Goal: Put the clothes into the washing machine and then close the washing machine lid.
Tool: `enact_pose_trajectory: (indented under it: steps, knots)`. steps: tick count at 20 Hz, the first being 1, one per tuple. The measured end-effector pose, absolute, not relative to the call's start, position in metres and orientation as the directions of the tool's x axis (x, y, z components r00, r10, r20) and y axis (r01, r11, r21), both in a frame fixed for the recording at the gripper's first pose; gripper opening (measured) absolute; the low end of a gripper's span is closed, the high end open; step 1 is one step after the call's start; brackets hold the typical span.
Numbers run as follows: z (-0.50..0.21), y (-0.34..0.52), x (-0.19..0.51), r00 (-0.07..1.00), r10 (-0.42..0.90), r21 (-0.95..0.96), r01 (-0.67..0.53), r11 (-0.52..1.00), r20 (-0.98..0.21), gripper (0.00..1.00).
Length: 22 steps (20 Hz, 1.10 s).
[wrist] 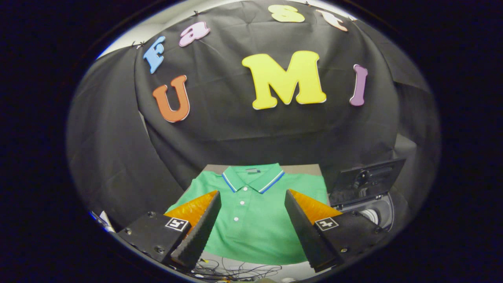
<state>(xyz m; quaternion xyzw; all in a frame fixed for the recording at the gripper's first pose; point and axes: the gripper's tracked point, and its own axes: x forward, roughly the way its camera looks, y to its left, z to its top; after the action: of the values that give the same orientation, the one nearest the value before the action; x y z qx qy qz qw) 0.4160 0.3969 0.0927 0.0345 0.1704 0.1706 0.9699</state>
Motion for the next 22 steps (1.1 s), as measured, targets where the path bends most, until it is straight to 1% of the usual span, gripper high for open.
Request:
enact_pose_trajectory:
  steps: [5, 11, 12, 14, 16, 17, 20, 22]
  knots:
    - [0.049, 0.418, 0.447, 0.856, 0.29, 0.103, -0.272, 0.957, -0.429, 1.0]
    - [0.011, 0.425, 0.464, 0.816, 0.219, 0.104, -0.194, 0.976, -0.535, 1.0]
    - [0.015, 0.427, 0.465, 0.829, 0.212, 0.1, -0.188, 0.977, -0.518, 1.0]
    - [0.012, 0.429, 0.467, 0.825, 0.182, 0.069, -0.173, 0.983, -0.535, 0.99]
    - [0.008, 0.426, 0.467, 0.82, 0.138, -0.033, -0.188, 0.982, -0.556, 0.99]
    - [0.009, 0.427, 0.466, 0.825, 0.129, -0.05, -0.186, 0.981, -0.551, 0.99]
    - [0.008, 0.428, 0.466, 0.813, 0.146, 0.008, -0.172, 0.985, -0.564, 0.99]
    - [0.009, 0.427, 0.466, 0.811, 0.143, -0.014, -0.182, 0.983, -0.568, 0.99]
